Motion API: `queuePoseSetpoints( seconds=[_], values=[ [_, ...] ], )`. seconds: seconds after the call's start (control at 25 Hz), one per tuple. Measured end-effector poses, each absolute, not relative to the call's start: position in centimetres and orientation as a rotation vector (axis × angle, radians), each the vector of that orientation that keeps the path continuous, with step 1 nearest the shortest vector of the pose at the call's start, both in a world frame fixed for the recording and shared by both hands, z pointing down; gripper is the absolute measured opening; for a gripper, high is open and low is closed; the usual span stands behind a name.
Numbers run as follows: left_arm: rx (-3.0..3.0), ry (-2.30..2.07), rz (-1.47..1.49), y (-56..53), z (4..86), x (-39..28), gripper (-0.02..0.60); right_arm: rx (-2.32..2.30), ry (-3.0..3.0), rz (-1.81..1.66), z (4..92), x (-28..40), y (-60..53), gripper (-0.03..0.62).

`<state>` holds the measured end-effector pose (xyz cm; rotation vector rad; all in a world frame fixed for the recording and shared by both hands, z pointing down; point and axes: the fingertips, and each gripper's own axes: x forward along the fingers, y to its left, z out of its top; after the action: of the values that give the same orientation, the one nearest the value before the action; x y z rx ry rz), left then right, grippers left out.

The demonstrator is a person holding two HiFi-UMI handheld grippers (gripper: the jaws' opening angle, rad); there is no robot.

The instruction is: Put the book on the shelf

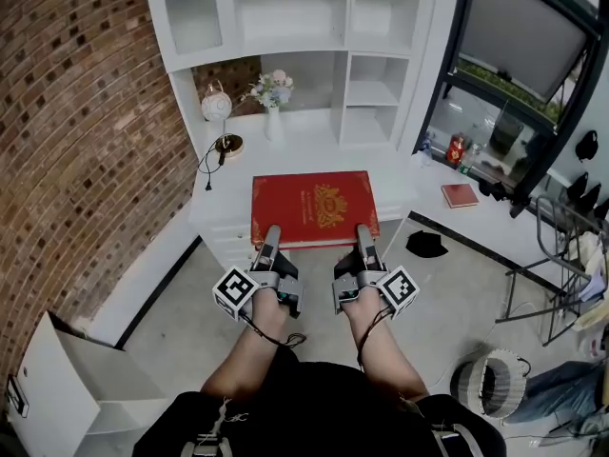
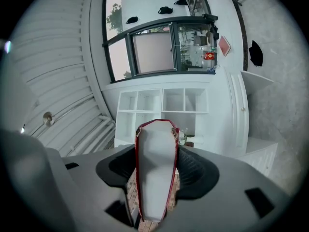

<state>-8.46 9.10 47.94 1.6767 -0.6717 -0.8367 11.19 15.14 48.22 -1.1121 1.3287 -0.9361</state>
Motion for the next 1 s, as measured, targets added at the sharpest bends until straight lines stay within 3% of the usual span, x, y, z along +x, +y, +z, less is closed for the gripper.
queuePoseSetpoints(
  seconds=[0.52, 1.0],
  values=[
    [1.691, -0.642, -0.869, 3.8, 48.6, -6.2, 0.250, -1.114, 1.364, -0.926, 49.0, 13.5, 9.6, 0.262],
    [1.684, -0.619, -0.803, -10.5, 49.0, -1.9, 0.252, -1.150, 1.321, -0.907, 49.1, 17.4, -3.8, 0.262]
  ],
)
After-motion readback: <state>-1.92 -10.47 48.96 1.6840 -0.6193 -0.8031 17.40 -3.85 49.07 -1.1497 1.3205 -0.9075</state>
